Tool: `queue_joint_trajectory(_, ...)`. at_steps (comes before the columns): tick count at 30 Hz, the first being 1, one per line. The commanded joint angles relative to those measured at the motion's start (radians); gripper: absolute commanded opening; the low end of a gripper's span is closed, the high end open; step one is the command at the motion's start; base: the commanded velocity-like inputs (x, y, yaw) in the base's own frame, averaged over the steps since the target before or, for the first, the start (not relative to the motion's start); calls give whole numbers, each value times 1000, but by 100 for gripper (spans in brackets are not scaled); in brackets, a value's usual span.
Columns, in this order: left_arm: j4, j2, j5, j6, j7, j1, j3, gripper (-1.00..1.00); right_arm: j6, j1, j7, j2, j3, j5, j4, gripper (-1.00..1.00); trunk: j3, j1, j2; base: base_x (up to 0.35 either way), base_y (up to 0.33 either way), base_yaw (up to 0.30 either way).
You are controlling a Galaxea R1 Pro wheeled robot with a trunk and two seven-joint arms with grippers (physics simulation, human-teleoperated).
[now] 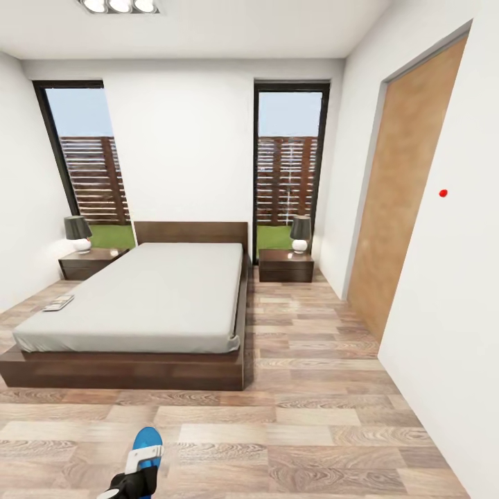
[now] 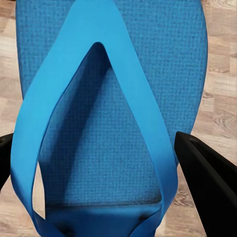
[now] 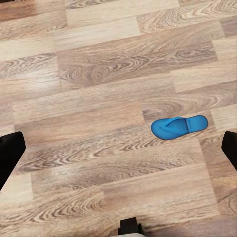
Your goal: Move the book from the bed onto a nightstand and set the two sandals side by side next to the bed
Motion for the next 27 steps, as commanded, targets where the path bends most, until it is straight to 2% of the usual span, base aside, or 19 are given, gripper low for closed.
queue_joint_trajectory(1, 1, 0, 6, -3, -4, -1, 2, -100, 6, 0, 3, 1, -3, 0, -2, 100, -2, 1, -2, 173, 118, 0)
queue_joint_trajectory(13, 0, 1, 6, -3, -19, -1, 0, -100, 6, 0, 4, 1, -3, 0, -2, 100, -2, 1, -2, 239, 167, -36)
queue_joint_trajectory(19, 0, 0, 6, -4, -21, -1, 0, -100, 6, 0, 4, -1, -3, 0, -2, 100, -2, 1, -2, 217, 151, -230)
queue_joint_trajectory(27, 0, 1, 6, -4, -22, -1, 0, -100, 6, 0, 5, -1, -3, 0, -2, 100, -2, 1, -2, 61, 53, -279)
